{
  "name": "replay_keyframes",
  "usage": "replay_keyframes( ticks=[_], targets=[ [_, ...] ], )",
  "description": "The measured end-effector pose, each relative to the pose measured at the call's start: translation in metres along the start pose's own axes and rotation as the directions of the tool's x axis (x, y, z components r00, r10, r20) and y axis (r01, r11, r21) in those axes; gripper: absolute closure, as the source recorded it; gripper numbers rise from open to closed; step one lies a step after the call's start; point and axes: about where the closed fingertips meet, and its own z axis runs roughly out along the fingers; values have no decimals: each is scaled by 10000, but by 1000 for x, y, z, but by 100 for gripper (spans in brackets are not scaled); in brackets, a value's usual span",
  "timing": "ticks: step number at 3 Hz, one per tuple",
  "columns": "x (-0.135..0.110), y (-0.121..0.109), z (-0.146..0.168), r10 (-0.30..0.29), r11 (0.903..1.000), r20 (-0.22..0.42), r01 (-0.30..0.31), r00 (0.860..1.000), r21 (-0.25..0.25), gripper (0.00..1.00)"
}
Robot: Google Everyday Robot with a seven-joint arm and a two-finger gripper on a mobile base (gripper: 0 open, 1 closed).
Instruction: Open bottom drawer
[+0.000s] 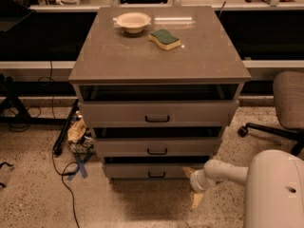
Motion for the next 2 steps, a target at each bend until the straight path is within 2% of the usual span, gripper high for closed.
replay_keyframes(
  ticks=[1,2],
  targets=[
    [-1,-29,20,-168,9976,-29,170,9999,677,0],
    [0,-49,30,-177,9936,-57,183,9998,1117,0]
  ],
)
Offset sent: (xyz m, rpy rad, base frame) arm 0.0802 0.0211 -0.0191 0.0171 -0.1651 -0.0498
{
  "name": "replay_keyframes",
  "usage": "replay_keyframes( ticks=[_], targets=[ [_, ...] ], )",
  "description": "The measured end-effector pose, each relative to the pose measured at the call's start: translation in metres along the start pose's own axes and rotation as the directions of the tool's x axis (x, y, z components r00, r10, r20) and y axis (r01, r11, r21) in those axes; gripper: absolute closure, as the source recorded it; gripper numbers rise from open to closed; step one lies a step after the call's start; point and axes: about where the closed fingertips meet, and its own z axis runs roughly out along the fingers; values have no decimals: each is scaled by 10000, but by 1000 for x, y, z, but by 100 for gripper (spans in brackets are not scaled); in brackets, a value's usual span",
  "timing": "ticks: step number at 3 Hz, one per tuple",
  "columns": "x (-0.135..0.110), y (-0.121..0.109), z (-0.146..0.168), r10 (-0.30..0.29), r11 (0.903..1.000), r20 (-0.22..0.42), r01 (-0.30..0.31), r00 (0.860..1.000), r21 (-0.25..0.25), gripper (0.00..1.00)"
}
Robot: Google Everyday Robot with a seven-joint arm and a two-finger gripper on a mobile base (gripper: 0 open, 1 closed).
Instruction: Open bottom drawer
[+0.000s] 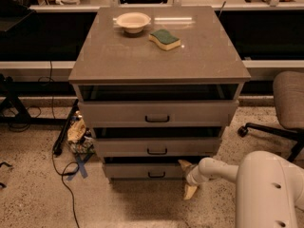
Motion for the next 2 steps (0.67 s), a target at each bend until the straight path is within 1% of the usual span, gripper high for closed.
replay_keyframes(
  ticks=[1,2],
  targets=[
    [5,-17,15,331,9988,-87,-327,9994,365,0],
    [13,-30,33,1002,9934,-207,-989,9947,582,0]
  ],
)
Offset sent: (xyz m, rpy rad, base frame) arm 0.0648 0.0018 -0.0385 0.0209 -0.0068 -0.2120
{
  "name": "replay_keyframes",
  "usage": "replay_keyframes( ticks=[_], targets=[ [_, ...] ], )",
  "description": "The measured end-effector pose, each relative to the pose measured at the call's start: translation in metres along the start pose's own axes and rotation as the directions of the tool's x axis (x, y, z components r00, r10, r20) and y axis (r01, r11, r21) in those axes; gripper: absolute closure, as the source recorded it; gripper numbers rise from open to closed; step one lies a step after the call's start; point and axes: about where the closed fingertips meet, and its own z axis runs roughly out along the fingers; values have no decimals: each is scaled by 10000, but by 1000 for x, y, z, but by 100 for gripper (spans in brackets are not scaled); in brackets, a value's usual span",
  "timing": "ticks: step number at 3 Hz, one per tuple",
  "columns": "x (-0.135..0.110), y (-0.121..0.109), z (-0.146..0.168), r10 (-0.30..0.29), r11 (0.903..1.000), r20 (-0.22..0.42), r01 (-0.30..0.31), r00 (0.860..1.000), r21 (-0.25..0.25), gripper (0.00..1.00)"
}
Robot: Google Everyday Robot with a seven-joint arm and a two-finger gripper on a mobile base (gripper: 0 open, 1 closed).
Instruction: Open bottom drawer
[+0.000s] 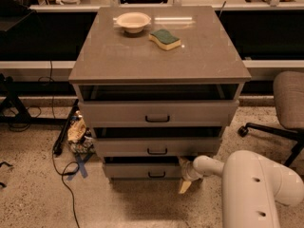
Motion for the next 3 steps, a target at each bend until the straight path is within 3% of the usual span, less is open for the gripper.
replay_keyframes(
  ticks=[1,2,3],
  targets=[
    [7,-4,19,546,9985,-156,-548,9984,-95,0],
    [9,-4,30,812,9965,-189,-815,9965,-174,15],
    [6,0,25,721,9971,-266,-727,9970,-207,39]
  ],
)
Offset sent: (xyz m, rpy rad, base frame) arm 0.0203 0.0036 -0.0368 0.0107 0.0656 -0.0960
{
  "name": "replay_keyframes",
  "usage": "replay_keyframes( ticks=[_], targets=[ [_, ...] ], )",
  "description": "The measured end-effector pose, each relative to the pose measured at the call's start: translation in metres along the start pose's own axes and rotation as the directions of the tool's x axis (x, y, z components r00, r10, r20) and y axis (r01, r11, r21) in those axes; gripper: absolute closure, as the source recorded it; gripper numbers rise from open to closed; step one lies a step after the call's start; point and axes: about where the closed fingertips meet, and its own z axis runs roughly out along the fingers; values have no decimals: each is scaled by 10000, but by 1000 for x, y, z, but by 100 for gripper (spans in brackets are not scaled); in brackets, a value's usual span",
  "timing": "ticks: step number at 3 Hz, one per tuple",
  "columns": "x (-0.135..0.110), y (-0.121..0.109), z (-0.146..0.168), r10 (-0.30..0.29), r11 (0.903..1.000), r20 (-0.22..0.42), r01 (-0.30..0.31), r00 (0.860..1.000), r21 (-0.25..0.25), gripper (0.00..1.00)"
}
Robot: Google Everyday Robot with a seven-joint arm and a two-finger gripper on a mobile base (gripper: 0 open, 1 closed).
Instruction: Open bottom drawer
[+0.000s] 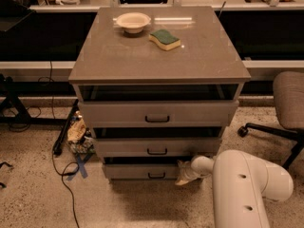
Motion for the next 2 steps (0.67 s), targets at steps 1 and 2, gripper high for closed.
replay_keyframes(
  ticks=[1,2],
  targets=[
    [0,27,-9,-147,9980,-118,139,9998,-616,62],
    [1,38,-16,-95,9963,-138,83,9999,-857,85]
  ],
)
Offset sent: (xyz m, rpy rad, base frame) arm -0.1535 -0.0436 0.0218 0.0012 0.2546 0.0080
